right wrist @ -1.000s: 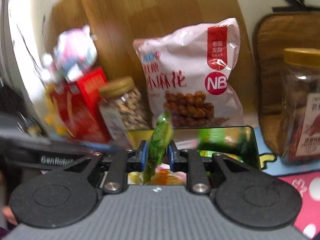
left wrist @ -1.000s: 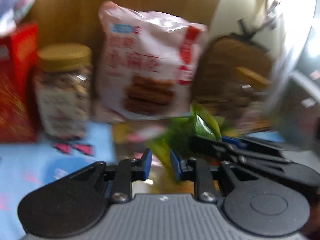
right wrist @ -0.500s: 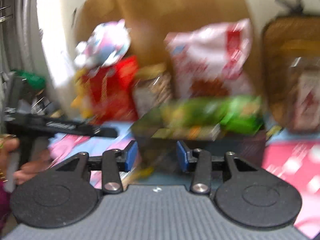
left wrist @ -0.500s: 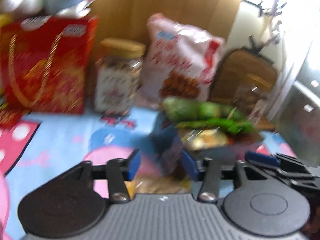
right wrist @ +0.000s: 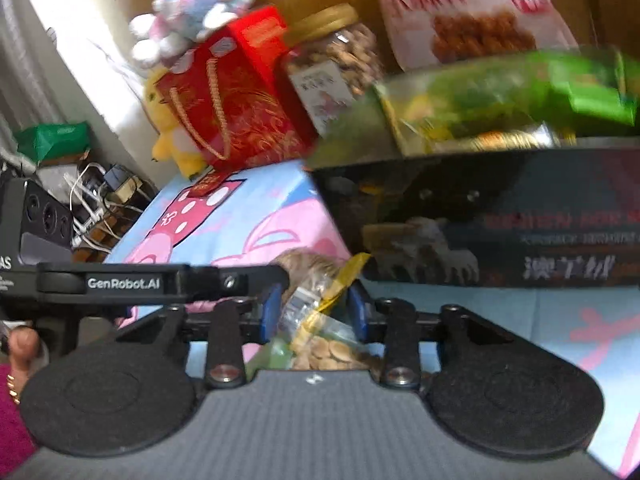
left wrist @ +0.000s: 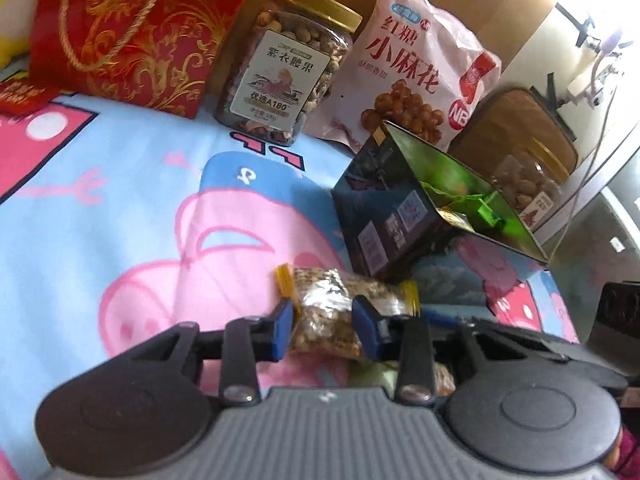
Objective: Organize snacks
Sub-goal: 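Grasp the yellow-labeled peanut bag with the left gripper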
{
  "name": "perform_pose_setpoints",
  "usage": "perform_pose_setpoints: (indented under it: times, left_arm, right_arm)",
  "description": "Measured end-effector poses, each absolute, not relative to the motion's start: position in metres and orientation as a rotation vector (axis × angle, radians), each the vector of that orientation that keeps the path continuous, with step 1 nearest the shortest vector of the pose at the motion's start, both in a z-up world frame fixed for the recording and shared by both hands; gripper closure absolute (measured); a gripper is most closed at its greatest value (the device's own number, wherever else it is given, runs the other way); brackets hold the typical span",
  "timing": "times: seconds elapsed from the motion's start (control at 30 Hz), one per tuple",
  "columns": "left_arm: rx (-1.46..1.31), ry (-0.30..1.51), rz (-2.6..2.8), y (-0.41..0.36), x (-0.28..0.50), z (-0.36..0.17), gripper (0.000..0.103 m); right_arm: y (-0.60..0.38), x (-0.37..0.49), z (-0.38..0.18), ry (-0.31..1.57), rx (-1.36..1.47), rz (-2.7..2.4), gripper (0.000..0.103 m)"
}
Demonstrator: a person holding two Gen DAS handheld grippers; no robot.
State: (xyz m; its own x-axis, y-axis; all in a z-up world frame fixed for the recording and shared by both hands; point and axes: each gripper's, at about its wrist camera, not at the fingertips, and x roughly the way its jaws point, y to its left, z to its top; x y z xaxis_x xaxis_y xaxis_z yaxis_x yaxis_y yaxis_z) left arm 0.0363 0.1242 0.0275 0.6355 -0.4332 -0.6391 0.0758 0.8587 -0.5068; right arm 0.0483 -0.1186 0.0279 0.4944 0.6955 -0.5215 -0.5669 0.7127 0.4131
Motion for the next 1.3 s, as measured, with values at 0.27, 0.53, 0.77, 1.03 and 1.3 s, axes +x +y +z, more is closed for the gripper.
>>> perform_pose_setpoints:
  times: [0.27, 0.53, 0.77, 1.03, 1.3]
  left_arm:
    - [-0.566, 0.751, -0.347, 0.16, -0.033, 0.033, 0.069]
    - [-0.708, 0.77, -0.296, 0.21, -0.101, 0.01, 0.046]
    - [-0.692, 0.71, -0.28, 0.223, -0.11, 0.026, 0.045]
    - [-0.66, 0.757, -0.322, 0.205, -0.091, 0.017, 0.044]
    - [-0.579, 0.768, -0.32, 0.189, -0.101, 0.011, 0.057]
  right_arm:
    - [-0.087, -0.049, 0.048, 0.349, -0.234, 0.912, 0.078]
    - [-0.072, -0.108, 0.03, 0.324, -0.474, 1.171, 0.076]
    - [-0.078, -0.097, 0.032, 0.411, -0.376, 1.164, 0.065]
    - [-0.059, -0.086, 0.023, 0.522, -0.34, 1.053, 0.05]
    - [-0.036, -0.077, 0.017, 0.571, -0.301, 1.048, 0.064]
